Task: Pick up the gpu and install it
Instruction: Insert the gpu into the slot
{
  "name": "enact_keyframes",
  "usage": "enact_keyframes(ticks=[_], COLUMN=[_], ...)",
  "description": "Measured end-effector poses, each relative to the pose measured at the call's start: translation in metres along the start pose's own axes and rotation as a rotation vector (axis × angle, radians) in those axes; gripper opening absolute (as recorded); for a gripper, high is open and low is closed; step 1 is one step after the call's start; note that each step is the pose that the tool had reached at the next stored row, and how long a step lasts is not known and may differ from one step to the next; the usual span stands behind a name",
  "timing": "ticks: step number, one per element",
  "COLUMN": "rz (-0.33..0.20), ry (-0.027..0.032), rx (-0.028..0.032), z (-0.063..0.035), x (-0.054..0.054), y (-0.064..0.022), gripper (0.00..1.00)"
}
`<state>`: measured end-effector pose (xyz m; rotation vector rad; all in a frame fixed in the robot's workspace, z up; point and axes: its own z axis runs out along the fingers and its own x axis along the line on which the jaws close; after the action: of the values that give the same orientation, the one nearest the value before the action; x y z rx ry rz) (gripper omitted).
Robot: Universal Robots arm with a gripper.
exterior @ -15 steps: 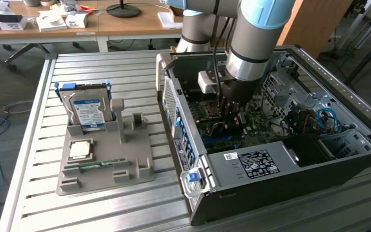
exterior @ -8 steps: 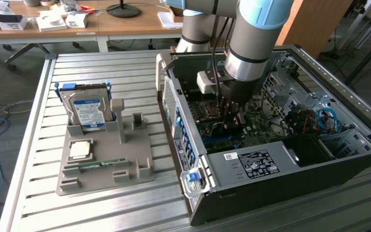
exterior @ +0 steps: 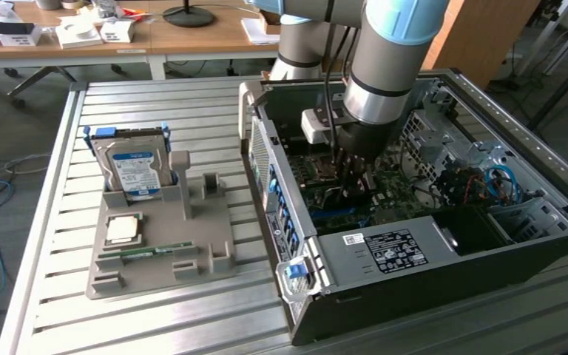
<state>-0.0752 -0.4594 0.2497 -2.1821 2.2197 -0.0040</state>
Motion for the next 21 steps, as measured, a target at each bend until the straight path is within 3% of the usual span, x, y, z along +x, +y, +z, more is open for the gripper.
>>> enact_keyframes(ticks=[21], rz=[0.000], ry=[0.0000], rx=[0.0000], z=[0.0015], x=[0.0000], y=[0.0001], gripper=[0.26])
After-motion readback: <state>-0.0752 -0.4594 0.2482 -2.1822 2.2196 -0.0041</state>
